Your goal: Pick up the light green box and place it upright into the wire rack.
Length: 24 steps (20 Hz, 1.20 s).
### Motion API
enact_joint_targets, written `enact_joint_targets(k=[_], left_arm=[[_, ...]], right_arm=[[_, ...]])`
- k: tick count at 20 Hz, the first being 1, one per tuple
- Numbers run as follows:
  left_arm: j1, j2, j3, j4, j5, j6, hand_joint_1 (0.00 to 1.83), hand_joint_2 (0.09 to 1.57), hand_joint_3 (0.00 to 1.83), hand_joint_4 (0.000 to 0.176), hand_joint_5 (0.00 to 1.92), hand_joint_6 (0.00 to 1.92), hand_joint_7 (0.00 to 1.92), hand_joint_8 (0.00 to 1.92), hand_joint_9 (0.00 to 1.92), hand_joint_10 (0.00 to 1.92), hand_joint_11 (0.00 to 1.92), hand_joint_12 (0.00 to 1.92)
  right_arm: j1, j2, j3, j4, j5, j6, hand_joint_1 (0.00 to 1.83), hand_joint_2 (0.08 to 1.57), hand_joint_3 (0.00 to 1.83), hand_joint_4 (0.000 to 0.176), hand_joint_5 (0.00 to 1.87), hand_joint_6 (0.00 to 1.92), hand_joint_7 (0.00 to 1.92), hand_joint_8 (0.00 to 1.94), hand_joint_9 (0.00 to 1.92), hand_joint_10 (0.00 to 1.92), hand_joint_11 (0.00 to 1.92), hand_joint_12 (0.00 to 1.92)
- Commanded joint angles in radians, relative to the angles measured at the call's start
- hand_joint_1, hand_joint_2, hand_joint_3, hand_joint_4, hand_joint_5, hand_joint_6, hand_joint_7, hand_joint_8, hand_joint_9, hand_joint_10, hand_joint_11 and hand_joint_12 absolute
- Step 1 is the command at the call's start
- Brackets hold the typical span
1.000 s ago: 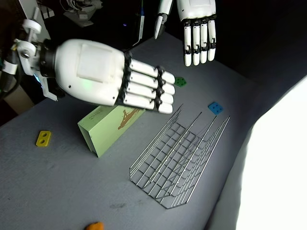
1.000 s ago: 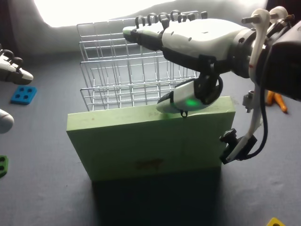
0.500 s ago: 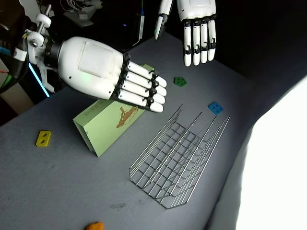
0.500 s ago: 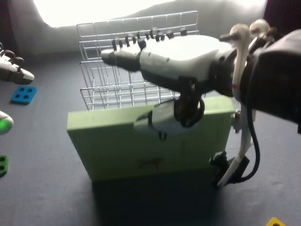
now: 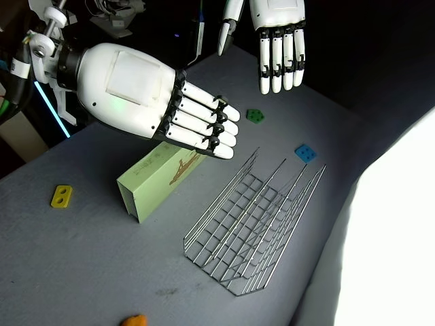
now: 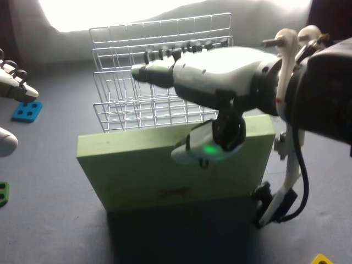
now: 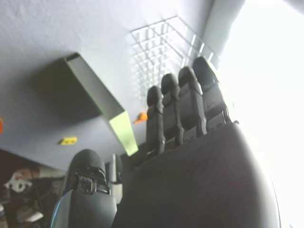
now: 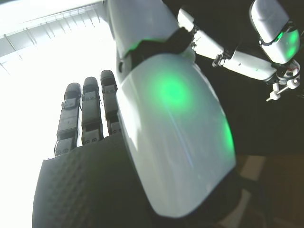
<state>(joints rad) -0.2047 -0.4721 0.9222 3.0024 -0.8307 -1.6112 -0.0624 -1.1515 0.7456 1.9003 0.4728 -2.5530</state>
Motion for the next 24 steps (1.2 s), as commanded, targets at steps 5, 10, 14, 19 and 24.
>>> enact_joint_targets(k=[5,10,14,19,24], left_arm=[[-0.003,-0.001,-0.002,0.010,0.084,0.004,0.00,1.21,0.00,0.000,0.27,0.01,0.27,0.00,0.20,0.01,0.00,0.48],[-0.003,-0.001,-0.002,0.010,0.084,0.004,0.04,1.20,0.00,0.000,0.28,0.01,0.26,0.00,0.19,0.01,0.00,0.50],[-0.003,-0.001,-0.003,0.010,0.084,0.004,0.02,1.21,0.00,0.000,0.26,0.00,0.27,0.01,0.19,0.01,0.00,0.52],[-0.003,-0.001,-0.003,0.010,0.084,0.004,0.00,1.21,0.00,0.000,0.27,0.01,0.28,0.01,0.23,0.02,0.00,0.54],[-0.003,-0.001,-0.003,0.010,0.084,0.004,0.01,1.22,0.00,0.002,0.24,0.00,0.28,0.00,0.21,0.01,0.00,0.50]], right_arm=[[-0.026,-0.027,0.032,0.019,-0.044,-0.019,1.10,1.09,0.02,0.000,0.04,0.00,0.03,0.00,0.01,0.00,0.00,0.00],[-0.046,-0.058,0.061,0.035,-0.050,-0.019,0.79,1.25,0.09,0.000,0.06,0.01,0.02,0.00,0.00,0.00,0.00,0.00],[-0.050,-0.065,0.066,0.035,-0.059,-0.012,1.03,1.15,0.04,0.000,0.03,0.01,0.03,0.01,0.01,0.00,0.00,0.00],[-0.055,-0.066,0.073,0.035,-0.061,-0.010,1.07,1.13,0.02,0.000,0.05,0.01,0.04,0.01,0.01,0.00,0.00,0.00],[-0.068,-0.067,0.081,0.035,-0.065,-0.010,0.98,1.18,0.02,0.000,0.17,0.00,0.16,0.02,0.12,0.00,0.00,0.28]])
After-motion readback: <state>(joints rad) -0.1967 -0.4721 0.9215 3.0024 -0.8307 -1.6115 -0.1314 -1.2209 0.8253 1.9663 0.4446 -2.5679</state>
